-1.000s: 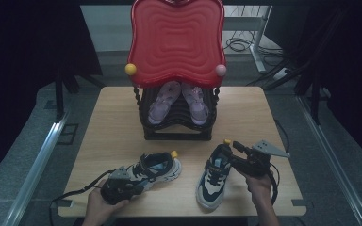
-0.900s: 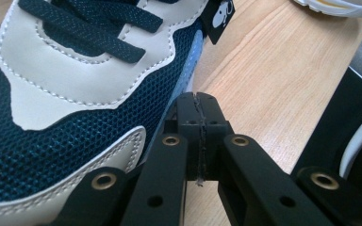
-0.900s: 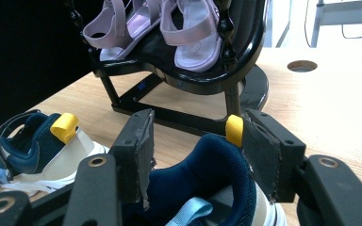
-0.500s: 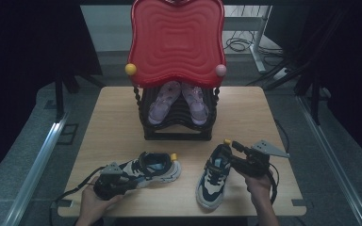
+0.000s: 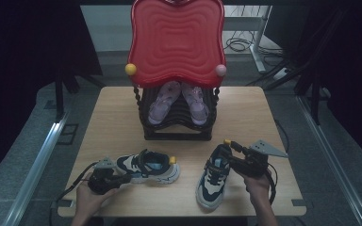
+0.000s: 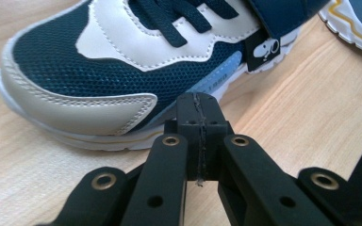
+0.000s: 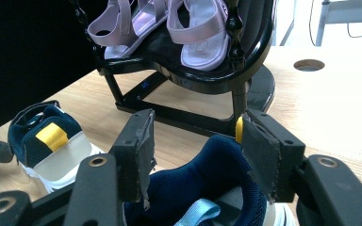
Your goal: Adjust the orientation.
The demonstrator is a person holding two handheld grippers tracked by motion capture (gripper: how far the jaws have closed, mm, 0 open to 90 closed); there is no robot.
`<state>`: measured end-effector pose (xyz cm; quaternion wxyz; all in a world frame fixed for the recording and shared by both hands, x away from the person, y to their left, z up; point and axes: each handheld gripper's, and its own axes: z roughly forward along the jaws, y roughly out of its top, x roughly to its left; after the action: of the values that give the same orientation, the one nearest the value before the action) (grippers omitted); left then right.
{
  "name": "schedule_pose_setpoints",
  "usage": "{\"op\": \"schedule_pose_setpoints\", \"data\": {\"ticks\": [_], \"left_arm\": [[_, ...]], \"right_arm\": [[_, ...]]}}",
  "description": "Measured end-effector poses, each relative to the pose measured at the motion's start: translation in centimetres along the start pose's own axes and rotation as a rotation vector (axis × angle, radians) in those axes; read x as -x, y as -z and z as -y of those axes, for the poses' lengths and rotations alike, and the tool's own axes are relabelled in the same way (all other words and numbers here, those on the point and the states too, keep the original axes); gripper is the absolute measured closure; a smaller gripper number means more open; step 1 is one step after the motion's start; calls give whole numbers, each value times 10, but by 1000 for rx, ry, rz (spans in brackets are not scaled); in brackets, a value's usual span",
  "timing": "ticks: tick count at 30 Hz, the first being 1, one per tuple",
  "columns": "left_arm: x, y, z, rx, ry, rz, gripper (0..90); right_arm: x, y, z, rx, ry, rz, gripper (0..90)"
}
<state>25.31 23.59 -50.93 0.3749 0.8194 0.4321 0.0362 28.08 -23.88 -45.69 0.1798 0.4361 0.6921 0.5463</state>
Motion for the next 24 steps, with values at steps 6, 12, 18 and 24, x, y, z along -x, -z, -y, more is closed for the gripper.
{"op": "schedule_pose_setpoints", "data": {"ticks": [6, 12, 18, 24], "left_arm": [[-10, 2, -1, 17, 34, -1, 900], [-16, 0, -5, 25, 43, -20, 900], [-23, -1, -13, 30, 52, -36, 900], [-31, -4, -19, 38, 68, -38, 899]], "right_arm": [[0, -2, 1, -6, 2, -1, 451], [-2, -4, 1, -6, 7, -9, 453], [-3, -4, 0, 1, 6, -8, 453], [-2, -1, -1, 8, 4, -6, 453]]}}
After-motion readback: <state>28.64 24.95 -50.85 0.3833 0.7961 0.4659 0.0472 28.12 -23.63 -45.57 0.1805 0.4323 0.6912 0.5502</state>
